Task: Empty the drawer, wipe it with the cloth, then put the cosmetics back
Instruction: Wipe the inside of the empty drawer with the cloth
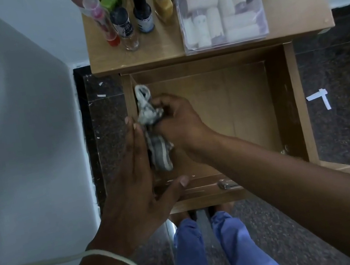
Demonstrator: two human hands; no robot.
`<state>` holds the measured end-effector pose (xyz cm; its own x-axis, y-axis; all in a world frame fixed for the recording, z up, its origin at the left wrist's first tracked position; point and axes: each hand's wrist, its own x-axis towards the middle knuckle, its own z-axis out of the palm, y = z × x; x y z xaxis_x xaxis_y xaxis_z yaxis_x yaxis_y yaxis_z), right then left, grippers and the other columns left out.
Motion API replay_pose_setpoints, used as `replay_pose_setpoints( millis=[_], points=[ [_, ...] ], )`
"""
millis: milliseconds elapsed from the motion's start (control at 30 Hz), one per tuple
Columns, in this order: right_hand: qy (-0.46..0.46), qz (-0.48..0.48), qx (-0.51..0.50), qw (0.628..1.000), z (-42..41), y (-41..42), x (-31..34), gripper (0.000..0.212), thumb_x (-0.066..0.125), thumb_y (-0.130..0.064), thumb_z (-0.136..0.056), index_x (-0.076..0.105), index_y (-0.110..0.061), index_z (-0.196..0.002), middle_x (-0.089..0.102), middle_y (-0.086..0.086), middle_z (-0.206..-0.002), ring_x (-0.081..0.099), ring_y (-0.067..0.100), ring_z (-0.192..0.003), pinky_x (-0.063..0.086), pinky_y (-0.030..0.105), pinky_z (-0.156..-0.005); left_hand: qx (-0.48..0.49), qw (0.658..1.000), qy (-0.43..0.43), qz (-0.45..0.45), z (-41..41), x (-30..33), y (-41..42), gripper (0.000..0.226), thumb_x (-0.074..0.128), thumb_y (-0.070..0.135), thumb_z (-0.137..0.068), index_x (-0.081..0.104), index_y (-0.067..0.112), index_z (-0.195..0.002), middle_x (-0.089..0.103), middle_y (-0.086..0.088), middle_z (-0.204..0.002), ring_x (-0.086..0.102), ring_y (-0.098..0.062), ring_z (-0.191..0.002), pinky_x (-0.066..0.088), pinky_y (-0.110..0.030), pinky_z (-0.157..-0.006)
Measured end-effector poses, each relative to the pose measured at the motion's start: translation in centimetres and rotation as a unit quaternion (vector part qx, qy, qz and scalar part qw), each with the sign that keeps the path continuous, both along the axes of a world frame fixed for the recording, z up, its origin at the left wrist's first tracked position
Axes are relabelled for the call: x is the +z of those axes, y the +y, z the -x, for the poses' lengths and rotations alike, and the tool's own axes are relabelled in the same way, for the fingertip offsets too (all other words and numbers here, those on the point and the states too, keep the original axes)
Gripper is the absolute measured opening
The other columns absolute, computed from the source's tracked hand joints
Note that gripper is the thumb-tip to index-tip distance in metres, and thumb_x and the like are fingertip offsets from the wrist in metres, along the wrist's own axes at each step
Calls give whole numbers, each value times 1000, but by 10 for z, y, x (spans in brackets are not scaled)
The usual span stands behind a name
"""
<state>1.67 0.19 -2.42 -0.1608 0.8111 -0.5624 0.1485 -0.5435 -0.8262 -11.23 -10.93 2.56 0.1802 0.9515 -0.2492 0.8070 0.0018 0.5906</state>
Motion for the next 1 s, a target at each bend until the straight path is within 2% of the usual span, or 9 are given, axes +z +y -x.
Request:
replay_pose_setpoints(
  millis=[133,267,400,500,667,800,900,1000],
  points=[
    [-8,-22,-109,994,17,29,-5,37,69,1,-81,78,-22,-108,80,-2,-101,75,22,-97,62,51,-89,1,999,-38,8,0,4,0,106,48,67,-94,-20,22,-163,-20,10,-171,-6,-8,-160,30,-49,-125],
    [-21,-20,-40,999,7,-8,-7,36,69,3,-82,78,-18,-109,79,1,-106,75,20,-99,64,47,-88,20,998,-63,6,0,4,2,99,43,63,-96,-20,24,-163,-10,10,-173,2,-6,-160,32,-48,-124],
    [4,-9,19,1000,-13,-39,-4,34,74,3,-82,80,-16,-110,80,2,-104,76,17,-99,63,44,-89,22,998,-63,5,-1,1,1,101,43,64,-95,-21,25,-162,-11,9,-173,0,-4,-159,31,-48,-125],
    [-55,-81,22,995,-2,-27,1,37,69,-1,-86,78,-20,-117,79,-3,-108,74,12,-102,63,41,-91,15,998,-53,6,0,1,1,100,41,65,-96,-23,26,-162,-14,11,-173,-2,-4,-159,31,-49,-125],
    [-178,-163,33,970,17,11,16,51,59,-3,-90,64,-16,-140,67,9,-138,59,27,-131,47,33,-110,2,999,-43,11,0,0,0,96,36,67,-97,-22,26,-162,-17,11,-172,-2,-9,-160,33,-55,-122],
    [-250,-180,119,944,17,14,18,52,62,-9,-93,58,-16,-144,58,18,-140,51,35,-131,44,33,-107,4,999,-47,9,0,-2,2,99,37,67,-96,-21,23,-162,-17,9,-172,-4,-9,-160,30,-55,-124],
    [-275,-161,138,938,22,21,13,50,66,-16,-91,59,-18,-141,58,14,-139,52,32,-129,45,33,-105,0,999,-41,11,-1,-1,3,107,40,71,-92,-23,19,-162,-19,6,-172,-6,-9,-160,27,-51,-126],
    [-271,-135,149,941,22,26,16,44,70,-19,-87,66,-19,-131,65,9,-131,60,27,-121,44,23,-89,-3,999,-42,11,0,-1,3,112,43,74,-89,-22,18,-162,-19,5,-172,-8,-8,-159,23,-46,-128]
  ],
)
